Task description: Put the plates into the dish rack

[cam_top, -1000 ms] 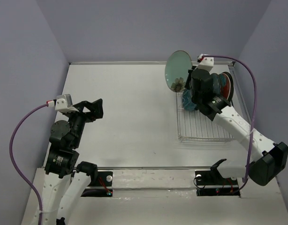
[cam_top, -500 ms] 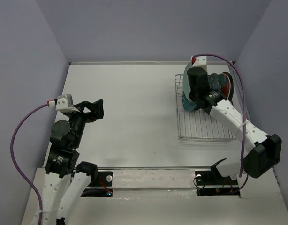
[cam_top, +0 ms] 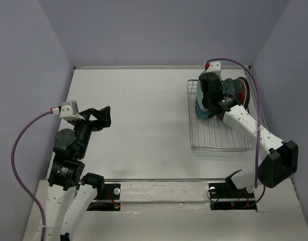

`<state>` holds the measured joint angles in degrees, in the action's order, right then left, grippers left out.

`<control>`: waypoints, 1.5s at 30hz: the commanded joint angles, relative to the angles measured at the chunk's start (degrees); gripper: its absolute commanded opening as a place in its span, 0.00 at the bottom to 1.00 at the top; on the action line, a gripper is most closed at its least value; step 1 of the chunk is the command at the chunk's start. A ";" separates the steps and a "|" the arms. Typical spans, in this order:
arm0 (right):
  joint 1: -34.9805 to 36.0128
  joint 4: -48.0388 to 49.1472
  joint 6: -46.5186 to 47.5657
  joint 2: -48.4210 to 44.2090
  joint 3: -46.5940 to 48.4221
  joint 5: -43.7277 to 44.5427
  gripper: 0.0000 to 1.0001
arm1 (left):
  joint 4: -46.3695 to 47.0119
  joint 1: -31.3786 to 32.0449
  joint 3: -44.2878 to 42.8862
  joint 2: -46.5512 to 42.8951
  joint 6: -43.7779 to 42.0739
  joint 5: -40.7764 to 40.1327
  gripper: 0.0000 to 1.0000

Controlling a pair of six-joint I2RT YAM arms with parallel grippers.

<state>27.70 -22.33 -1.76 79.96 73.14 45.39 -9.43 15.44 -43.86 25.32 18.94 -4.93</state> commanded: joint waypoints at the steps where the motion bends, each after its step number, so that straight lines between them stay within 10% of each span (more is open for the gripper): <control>1: -0.46 3.00 -4.83 0.63 1.39 -0.02 0.07 | 2.84 0.38 0.26 -0.36 -0.75 0.45 0.99; 13: -0.46 2.82 -18.27 1.51 -4.41 -8.73 0.11 | 3.02 0.29 0.44 0.08 -0.75 0.71 0.99; 33: -0.46 5.10 -20.12 -19.91 -9.06 -19.63 0.99 | 3.72 -0.59 0.88 1.13 -0.75 0.54 0.99; 45: -0.46 7.03 -16.52 -50.50 -12.76 -34.31 1.00 | 7.05 -0.76 2.11 -0.88 0.75 3.96 0.99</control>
<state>27.03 -17.76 -19.75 35.81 61.54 17.08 -7.46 14.92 -42.63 26.09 19.07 -3.09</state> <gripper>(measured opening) 0.995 0.990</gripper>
